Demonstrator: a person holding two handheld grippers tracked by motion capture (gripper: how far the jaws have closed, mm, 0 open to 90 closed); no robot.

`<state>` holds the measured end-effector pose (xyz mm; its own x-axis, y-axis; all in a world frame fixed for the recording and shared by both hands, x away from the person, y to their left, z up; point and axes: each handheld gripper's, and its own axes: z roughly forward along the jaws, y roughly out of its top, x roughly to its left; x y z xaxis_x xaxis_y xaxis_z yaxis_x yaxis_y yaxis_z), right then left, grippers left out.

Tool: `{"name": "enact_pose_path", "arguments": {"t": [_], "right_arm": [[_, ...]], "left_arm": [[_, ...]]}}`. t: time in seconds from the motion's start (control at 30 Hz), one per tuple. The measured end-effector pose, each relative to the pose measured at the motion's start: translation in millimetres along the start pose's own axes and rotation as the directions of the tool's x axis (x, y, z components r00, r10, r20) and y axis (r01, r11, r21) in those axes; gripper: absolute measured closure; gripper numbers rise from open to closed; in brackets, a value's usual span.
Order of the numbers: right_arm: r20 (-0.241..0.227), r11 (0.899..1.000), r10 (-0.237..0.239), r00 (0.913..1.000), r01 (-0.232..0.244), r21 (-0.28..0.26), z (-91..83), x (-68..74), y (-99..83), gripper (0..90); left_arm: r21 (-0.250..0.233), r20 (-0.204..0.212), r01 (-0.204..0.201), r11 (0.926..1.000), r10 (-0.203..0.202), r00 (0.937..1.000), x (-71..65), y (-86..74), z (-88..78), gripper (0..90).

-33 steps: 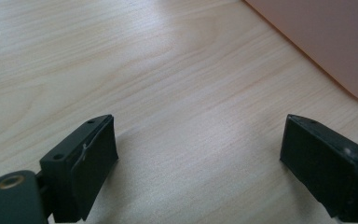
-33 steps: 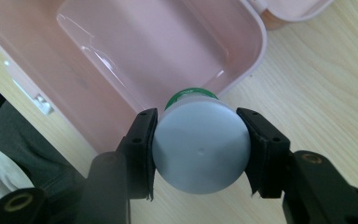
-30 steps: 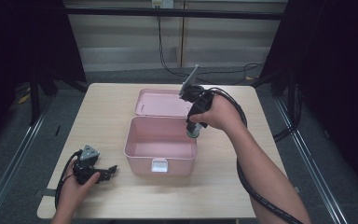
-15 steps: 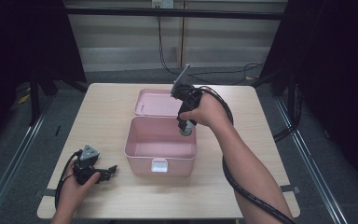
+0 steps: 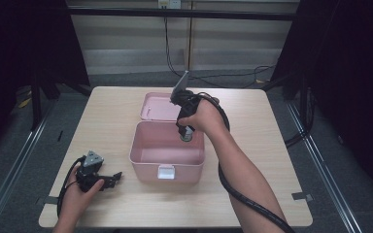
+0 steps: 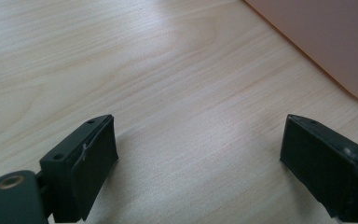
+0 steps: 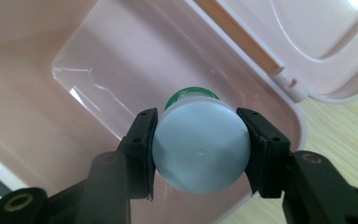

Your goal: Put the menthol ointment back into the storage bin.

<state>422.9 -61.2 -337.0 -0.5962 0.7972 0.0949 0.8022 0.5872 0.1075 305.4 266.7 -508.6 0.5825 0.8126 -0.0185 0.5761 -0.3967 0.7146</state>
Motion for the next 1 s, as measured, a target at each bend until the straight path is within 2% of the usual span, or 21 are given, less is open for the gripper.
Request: {"name": "enact_pose_path", "arguments": {"t": [0.3,0.43,0.67,1.0], "right_arm": [[0.006,0.999,0.044,0.9990,-0.044,-0.004,5.6,-4.7,6.6,51.0],[0.020,0.999,0.050,0.9985,-0.051,0.008,11.6,-5.5,9.0,51.0],[0.017,0.998,0.057,0.9982,-0.057,0.018,21.9,-8.0,10.0,51.0],[0.022,0.998,0.068,0.9974,-0.068,0.011,27.5,-7.9,9.1,51.0]], "left_arm": [[0.000,0.000,0.001,1.0000,-0.001,1.0000,0.0,0.0,0.0,10.2],[-0.001,0.000,0.000,1.0000,0.000,1.0000,0.0,0.0,0.1,10.2],[0.000,0.001,-0.001,1.0000,0.001,1.0000,0.0,0.0,0.0,10.2],[0.000,0.005,0.000,1.0000,0.000,1.0000,0.0,0.0,0.0,10.1]]}}
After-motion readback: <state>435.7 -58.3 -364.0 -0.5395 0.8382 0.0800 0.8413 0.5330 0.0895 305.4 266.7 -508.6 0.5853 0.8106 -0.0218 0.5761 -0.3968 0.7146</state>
